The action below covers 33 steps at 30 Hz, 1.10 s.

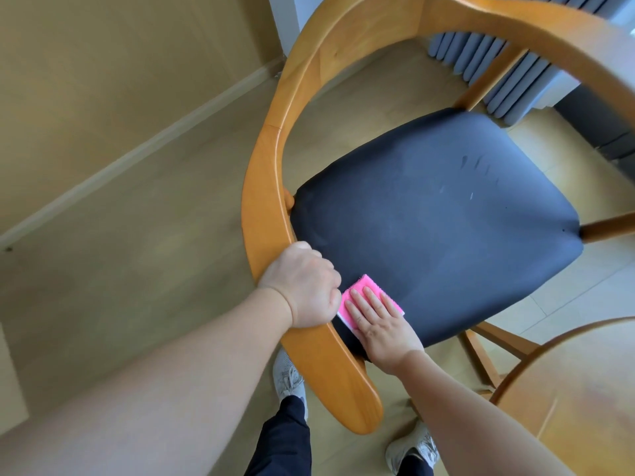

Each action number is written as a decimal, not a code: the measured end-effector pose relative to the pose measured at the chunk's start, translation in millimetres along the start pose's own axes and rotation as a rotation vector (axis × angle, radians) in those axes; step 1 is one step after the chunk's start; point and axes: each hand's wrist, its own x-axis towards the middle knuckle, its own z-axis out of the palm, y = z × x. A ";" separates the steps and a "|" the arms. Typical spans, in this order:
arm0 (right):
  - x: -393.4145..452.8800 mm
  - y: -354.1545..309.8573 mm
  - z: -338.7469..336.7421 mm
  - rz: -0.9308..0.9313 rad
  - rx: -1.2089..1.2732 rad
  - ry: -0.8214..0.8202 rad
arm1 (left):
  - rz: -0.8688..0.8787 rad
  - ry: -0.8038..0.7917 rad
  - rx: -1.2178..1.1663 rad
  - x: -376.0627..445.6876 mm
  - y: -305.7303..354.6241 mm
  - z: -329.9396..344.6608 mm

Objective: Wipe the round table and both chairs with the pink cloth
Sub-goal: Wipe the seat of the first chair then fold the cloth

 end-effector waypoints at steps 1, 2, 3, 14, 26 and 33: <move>-0.1 0.2 0.5 0.003 0.004 0.006 | -0.017 0.008 -0.010 -0.8 3.6 2.5; -0.7 1.1 1.1 0.009 0.005 0.018 | -0.024 0.015 -0.012 -0.1 3.1 4.1; -1.4 3.8 1.1 0.021 0.005 0.036 | -0.022 0.014 -0.011 1.3 0.3 5.0; -15.8 91.4 -10.7 0.359 0.046 0.149 | -0.024 0.047 -0.012 5.3 -4.3 9.0; -16.3 107.7 -12.2 0.826 0.284 0.188 | -0.021 0.077 -0.062 2.7 -3.8 10.8; -29.4 8.9 14.8 0.862 0.394 0.174 | -0.029 0.090 -0.064 2.3 -2.5 11.3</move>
